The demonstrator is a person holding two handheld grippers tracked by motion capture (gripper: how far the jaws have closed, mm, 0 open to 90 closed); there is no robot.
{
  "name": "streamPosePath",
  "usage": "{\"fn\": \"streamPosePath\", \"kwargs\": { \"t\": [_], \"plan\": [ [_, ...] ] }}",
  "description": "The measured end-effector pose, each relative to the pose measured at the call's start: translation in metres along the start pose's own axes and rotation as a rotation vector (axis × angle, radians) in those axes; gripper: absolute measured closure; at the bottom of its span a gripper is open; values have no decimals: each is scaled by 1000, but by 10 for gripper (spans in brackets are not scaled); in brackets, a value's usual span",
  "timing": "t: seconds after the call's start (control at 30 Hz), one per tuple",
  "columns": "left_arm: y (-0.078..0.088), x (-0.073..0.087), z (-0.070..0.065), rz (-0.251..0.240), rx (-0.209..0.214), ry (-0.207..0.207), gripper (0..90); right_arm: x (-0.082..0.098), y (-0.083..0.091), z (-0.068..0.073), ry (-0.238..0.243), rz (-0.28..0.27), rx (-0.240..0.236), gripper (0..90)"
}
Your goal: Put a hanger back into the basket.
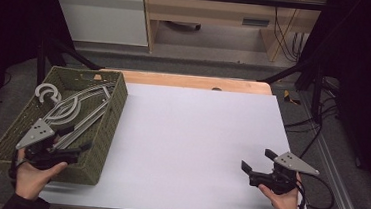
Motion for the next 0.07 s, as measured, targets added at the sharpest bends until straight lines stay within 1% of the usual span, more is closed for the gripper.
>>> {"fn": "streamPosePath", "kwargs": {
  "t": [0.03,0.07],
  "plan": [
    [-2,2,-3,10,13,-15,125,0,0,0,-5,2,1,42],
    [-4,4,-6,15,26,-17,110,-1,1,1,-3,-1,-3,41]
  ]
}}
Point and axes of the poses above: each handheld gripper's, and its own axes: y roughly backward along the jaws, x roughly out of its underside, z roughly to its left, the point moved 6 cm from there along -y, roughly forward along the jaws, and after that the axes turned 3 degrees about -z, right-handed, at the moved point
